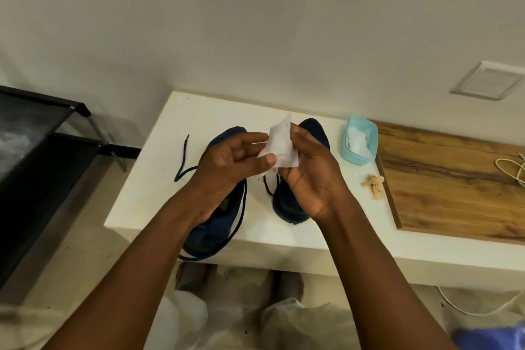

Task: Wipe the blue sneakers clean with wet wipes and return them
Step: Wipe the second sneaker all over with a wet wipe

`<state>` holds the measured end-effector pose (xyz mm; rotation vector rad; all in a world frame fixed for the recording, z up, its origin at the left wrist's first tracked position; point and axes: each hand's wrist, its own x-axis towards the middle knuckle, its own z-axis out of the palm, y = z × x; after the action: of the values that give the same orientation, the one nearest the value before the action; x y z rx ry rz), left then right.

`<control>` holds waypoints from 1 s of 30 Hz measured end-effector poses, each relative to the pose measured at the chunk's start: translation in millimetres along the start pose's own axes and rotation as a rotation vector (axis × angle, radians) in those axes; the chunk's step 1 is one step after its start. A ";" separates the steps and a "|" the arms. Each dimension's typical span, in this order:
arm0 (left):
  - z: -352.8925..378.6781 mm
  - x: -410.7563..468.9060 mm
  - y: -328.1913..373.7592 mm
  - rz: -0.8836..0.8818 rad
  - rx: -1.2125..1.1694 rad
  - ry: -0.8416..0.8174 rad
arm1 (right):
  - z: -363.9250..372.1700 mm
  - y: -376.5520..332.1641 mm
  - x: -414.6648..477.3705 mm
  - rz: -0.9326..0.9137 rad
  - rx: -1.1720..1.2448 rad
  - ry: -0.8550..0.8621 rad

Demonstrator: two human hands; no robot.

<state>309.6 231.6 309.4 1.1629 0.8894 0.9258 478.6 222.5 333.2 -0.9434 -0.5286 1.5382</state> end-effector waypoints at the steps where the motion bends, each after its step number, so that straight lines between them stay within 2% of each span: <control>1: 0.9 1.7 -0.3 0.026 0.059 0.011 | -1.0 0.2 0.5 0.004 -0.013 -0.005; 6: 0.6 7.9 5.8 0.077 0.015 0.084 | -1.4 -2.4 6.3 -0.007 0.027 -0.050; 10: 2.5 8.8 3.2 0.117 0.137 0.074 | -2.1 -3.5 4.0 0.004 0.022 -0.084; 14: 11.7 9.1 -1.4 0.249 0.318 0.337 | 0.6 1.2 2.7 -0.115 -0.074 0.090; 15: 13.7 9.9 -1.9 0.254 0.327 0.347 | 2.6 2.0 1.8 -0.141 -0.104 0.100; 18: 20.8 9.8 -1.0 0.136 0.092 0.240 | 10.3 2.2 -3.0 -0.182 -0.192 0.035; 21: 19.8 12.2 0.7 0.011 -0.147 0.171 | 18.7 4.3 -6.1 -0.253 -0.400 -0.013; 24: 15.9 14.3 -0.4 -0.039 -0.207 0.224 | 20.4 8.7 -6.7 -0.344 -0.417 0.025; 26: 11.9 15.8 -2.3 -0.084 -0.297 0.270 | 14.9 9.1 -5.5 -0.422 -0.430 0.113; 28: 8.3 16.4 -1.8 -0.116 -0.375 0.284 | 6.1 9.2 -1.2 -0.503 -0.615 0.183; 30: 5.3 17.4 -1.3 -0.129 -0.411 0.289 | 1.5 13.1 1.1 -0.487 -0.853 0.167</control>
<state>320.9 245.7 307.5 0.6226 0.9367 1.1239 469.6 221.2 323.6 -1.4281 -1.2376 0.7594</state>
